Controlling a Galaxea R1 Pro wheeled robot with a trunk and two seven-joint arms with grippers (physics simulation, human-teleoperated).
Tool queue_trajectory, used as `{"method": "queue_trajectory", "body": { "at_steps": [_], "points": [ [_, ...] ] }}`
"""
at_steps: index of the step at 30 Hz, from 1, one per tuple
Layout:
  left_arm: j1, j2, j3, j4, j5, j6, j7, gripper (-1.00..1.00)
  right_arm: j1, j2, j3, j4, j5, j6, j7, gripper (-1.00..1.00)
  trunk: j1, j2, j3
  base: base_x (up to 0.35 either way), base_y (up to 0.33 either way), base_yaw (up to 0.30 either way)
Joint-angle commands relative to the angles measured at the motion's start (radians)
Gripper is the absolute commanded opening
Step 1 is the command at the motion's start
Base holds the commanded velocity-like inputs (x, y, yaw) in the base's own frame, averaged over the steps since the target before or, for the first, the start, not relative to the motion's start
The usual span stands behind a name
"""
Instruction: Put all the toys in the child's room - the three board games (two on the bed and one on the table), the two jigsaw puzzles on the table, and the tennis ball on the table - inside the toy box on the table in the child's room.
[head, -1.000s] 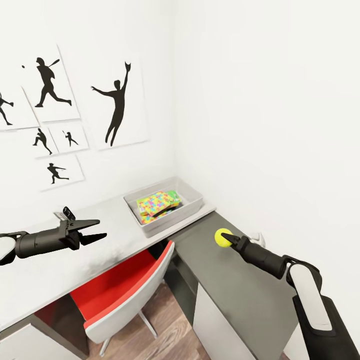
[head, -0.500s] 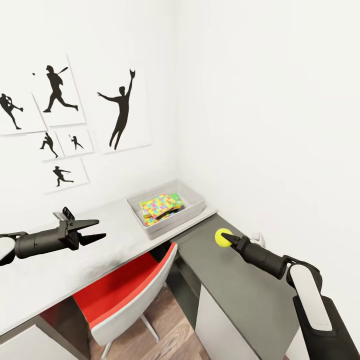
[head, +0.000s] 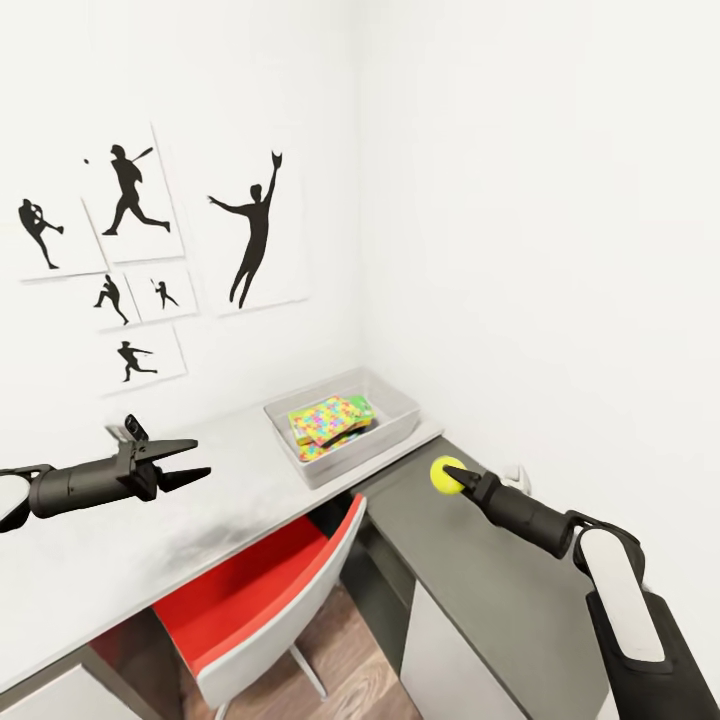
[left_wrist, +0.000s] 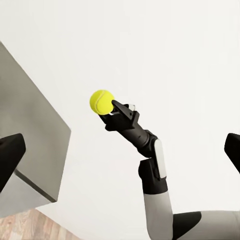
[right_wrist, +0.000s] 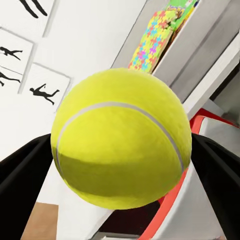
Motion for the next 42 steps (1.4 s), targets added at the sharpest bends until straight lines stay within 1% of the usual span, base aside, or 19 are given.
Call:
{"method": "queue_trajectory", "body": {
  "at_steps": [1,9,18,32,42],
  "points": [
    [-0.002,0.001,-0.003,0.001,-0.001,0.002,-0.006,1.00,-0.001,0.000,-0.002,0.000,0.010,0.005,0.010,-1.00,0.001,-0.002,-0.001,0.156,0.029,0.000],
    [-0.002,0.001,-0.003,0.002,-0.001,0.002,-0.006,1.00,-0.001,0.000,-0.003,0.001,0.010,0.005,0.010,-1.00,0.001,-0.002,0.013,0.140,0.141,0.000],
    [-0.002,0.001,-0.003,0.003,-0.001,0.002,-0.006,1.00,0.000,0.000,-0.003,0.001,0.010,0.005,0.010,-1.00,0.001,-0.002,0.027,-0.033,0.174,0.000],
    [-0.002,0.001,-0.003,0.004,-0.001,0.002,-0.006,1.00,-0.001,0.000,-0.003,0.001,0.010,0.005,0.010,-1.00,0.001,-0.002,0.050,0.099,0.016,0.000],
    [-0.002,0.001,-0.003,0.004,-0.001,0.002,-0.006,1.00,-0.001,-0.001,-0.003,0.001,0.010,0.005,0.010,-1.00,0.001,-0.002,0.067,0.144,0.102,0.000]
  ]
}}
